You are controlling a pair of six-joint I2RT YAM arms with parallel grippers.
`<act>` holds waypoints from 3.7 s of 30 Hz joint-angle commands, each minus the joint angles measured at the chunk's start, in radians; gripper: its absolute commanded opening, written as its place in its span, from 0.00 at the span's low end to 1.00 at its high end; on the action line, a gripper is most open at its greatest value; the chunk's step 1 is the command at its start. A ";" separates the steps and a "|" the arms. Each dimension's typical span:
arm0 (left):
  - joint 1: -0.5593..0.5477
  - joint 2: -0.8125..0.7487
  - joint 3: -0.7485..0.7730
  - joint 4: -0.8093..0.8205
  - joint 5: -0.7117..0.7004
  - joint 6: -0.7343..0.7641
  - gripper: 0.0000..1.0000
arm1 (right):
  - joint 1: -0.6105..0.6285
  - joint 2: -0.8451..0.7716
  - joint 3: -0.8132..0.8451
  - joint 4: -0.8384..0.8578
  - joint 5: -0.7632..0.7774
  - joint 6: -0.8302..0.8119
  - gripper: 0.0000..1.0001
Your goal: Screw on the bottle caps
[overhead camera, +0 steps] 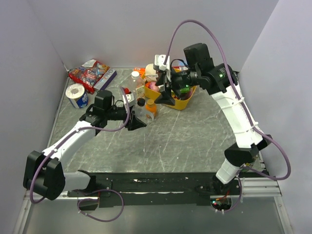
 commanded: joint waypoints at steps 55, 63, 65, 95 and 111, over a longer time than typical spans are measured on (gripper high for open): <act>-0.095 -0.023 0.062 0.099 -0.185 0.004 0.01 | 0.065 0.132 -0.043 0.081 -0.125 0.209 0.00; -0.176 -0.019 0.089 0.267 -0.987 -0.331 0.01 | 0.049 0.076 -0.215 0.221 0.092 0.687 0.00; -0.184 0.007 0.111 0.236 -1.027 -0.361 0.01 | 0.050 0.086 -0.216 0.210 0.101 0.725 0.00; -0.123 -0.049 0.189 -0.331 -0.072 0.522 0.01 | -0.065 -0.137 -0.137 0.028 -0.227 -0.272 0.73; -0.143 -0.052 0.233 -0.245 -0.053 0.417 0.01 | 0.058 -0.092 -0.144 0.033 -0.251 -0.269 0.71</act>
